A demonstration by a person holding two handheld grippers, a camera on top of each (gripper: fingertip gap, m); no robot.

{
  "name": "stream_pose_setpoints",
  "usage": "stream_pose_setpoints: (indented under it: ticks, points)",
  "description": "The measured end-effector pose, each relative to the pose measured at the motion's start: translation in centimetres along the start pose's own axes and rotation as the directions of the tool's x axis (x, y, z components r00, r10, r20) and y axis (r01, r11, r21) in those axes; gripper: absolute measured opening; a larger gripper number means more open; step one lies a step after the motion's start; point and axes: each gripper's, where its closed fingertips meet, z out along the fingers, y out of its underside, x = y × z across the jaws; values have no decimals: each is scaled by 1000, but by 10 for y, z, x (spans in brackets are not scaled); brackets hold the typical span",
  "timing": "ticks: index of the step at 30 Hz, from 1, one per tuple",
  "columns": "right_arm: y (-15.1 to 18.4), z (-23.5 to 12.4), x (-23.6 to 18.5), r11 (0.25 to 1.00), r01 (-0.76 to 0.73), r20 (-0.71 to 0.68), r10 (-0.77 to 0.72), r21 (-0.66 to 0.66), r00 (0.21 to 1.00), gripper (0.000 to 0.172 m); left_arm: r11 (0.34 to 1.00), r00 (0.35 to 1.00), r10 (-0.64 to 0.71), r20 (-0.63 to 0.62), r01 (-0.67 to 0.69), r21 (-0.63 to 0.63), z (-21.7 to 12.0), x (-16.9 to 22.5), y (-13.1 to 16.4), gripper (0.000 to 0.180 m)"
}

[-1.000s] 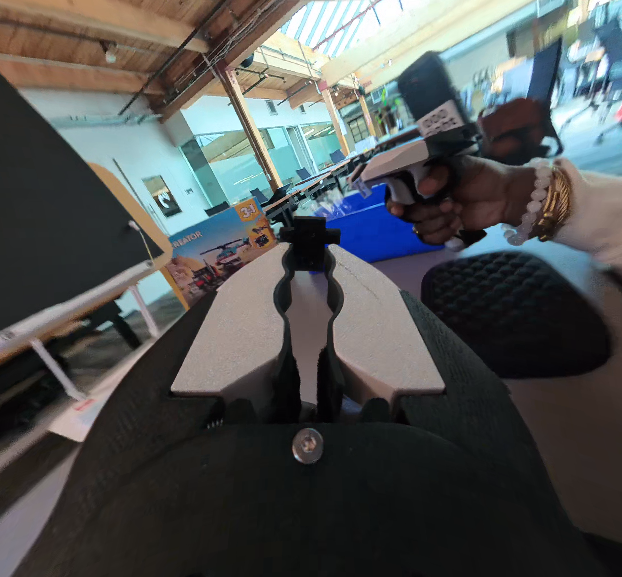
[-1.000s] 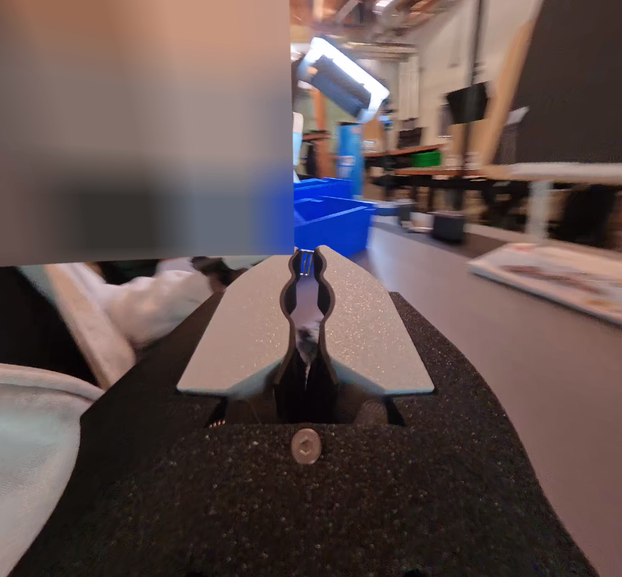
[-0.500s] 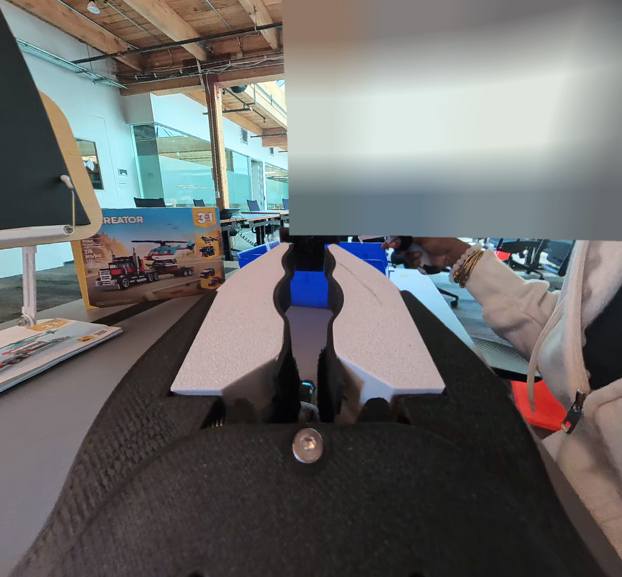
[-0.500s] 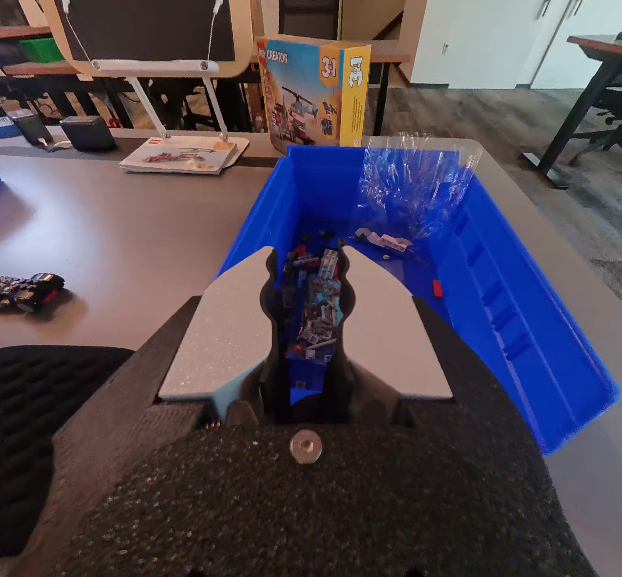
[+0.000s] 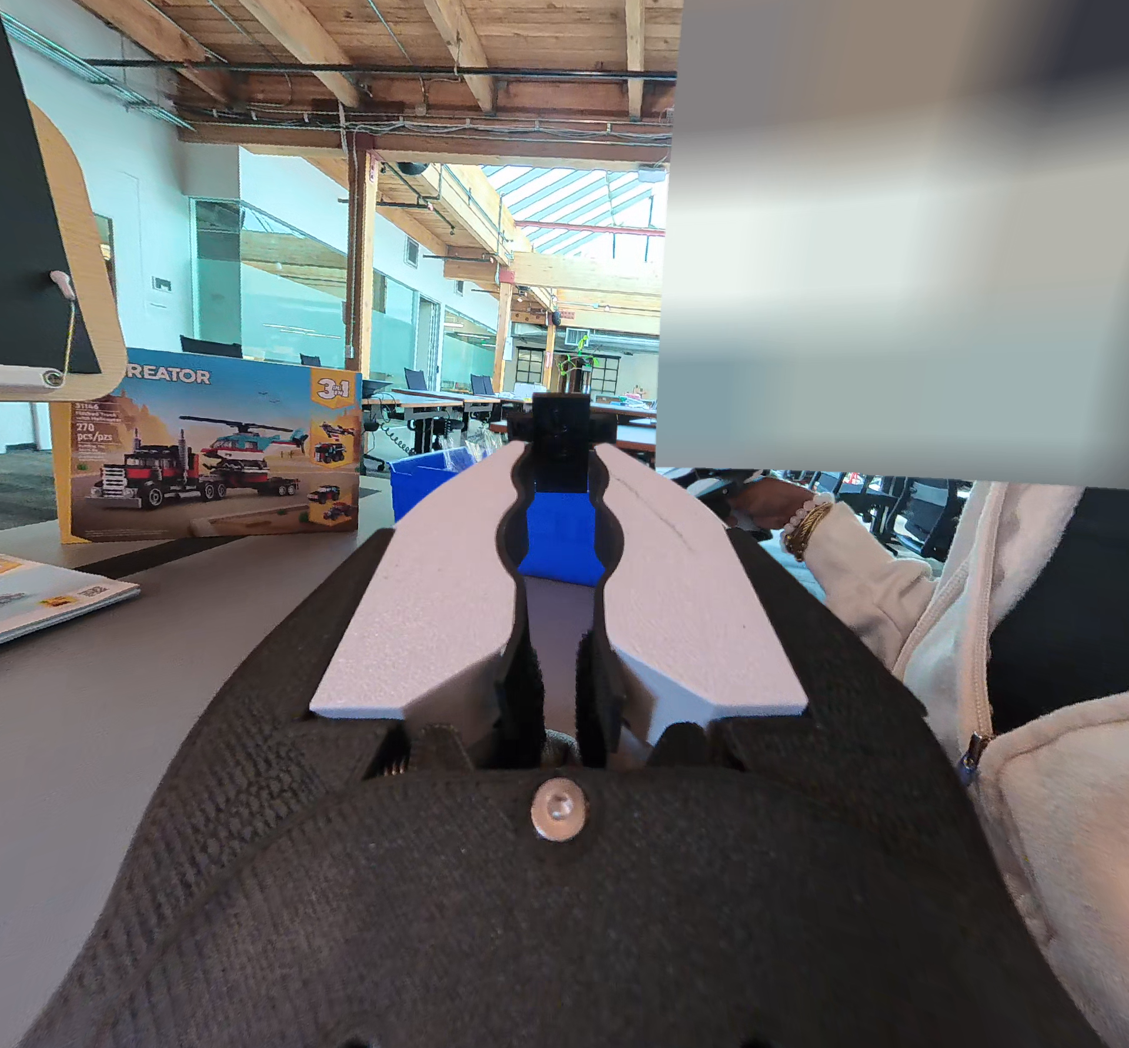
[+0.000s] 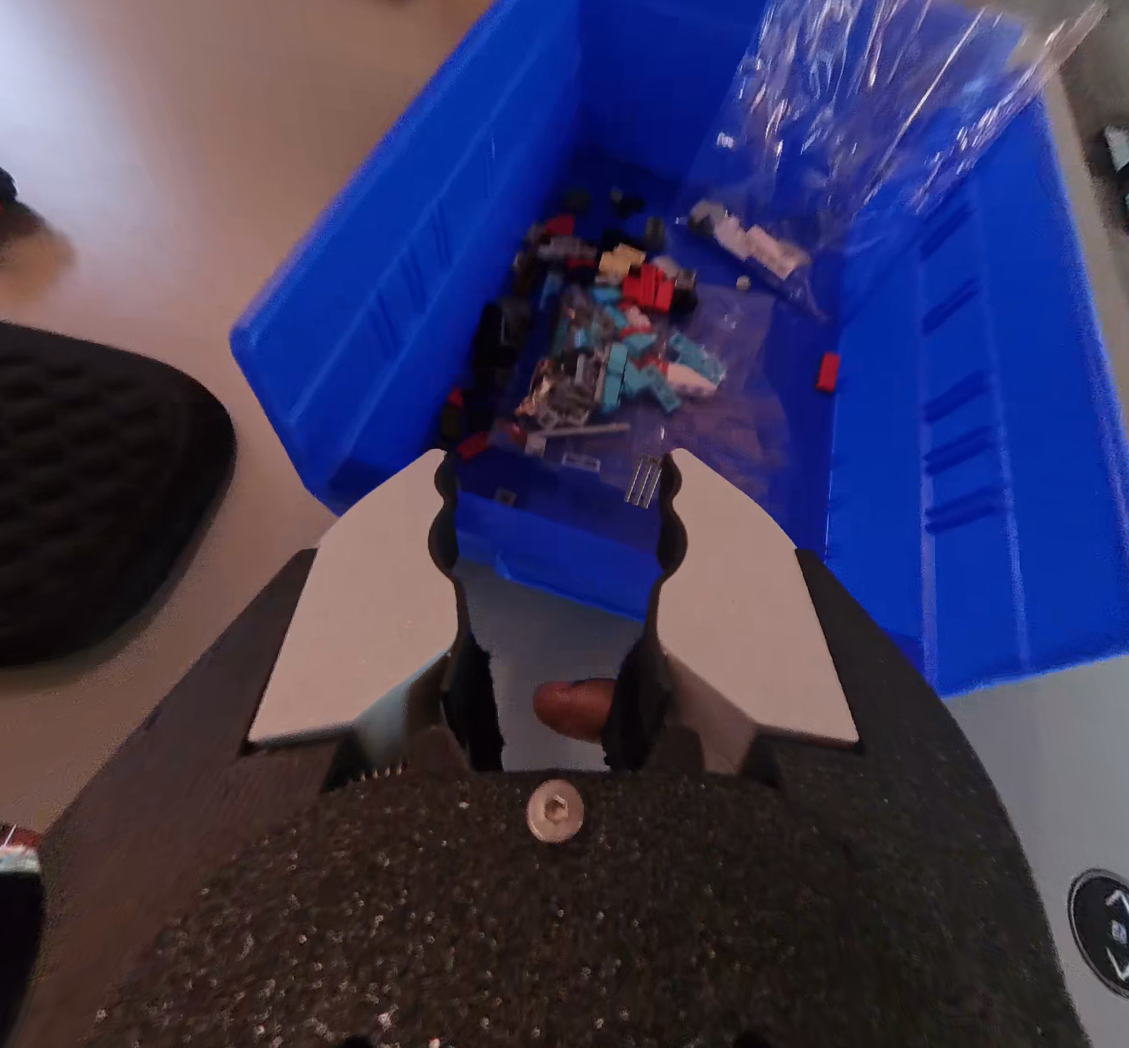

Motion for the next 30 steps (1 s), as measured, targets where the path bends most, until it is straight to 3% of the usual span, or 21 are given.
stream_pose_setpoints:
  ticks: [20, 25, 30]
  points:
    - [19, -9, 0, 999, -3, 36, 5, -38, 999, 83, 999, 1000, 9, 4, -9, -34, 1, -1, 6, 16]
    - [-36, -30, 0, 966, 18, -16, -14, 259, 1000, 76, 999, 1000, -7, 5, 8, -31, 1, -2, 6, 16]
    - [-106, -69, -43, 783, 145, -19, -168, 605, 986, 60, 999, 1000, -25, 9, 26, -45, 1, -3, 8, 16]
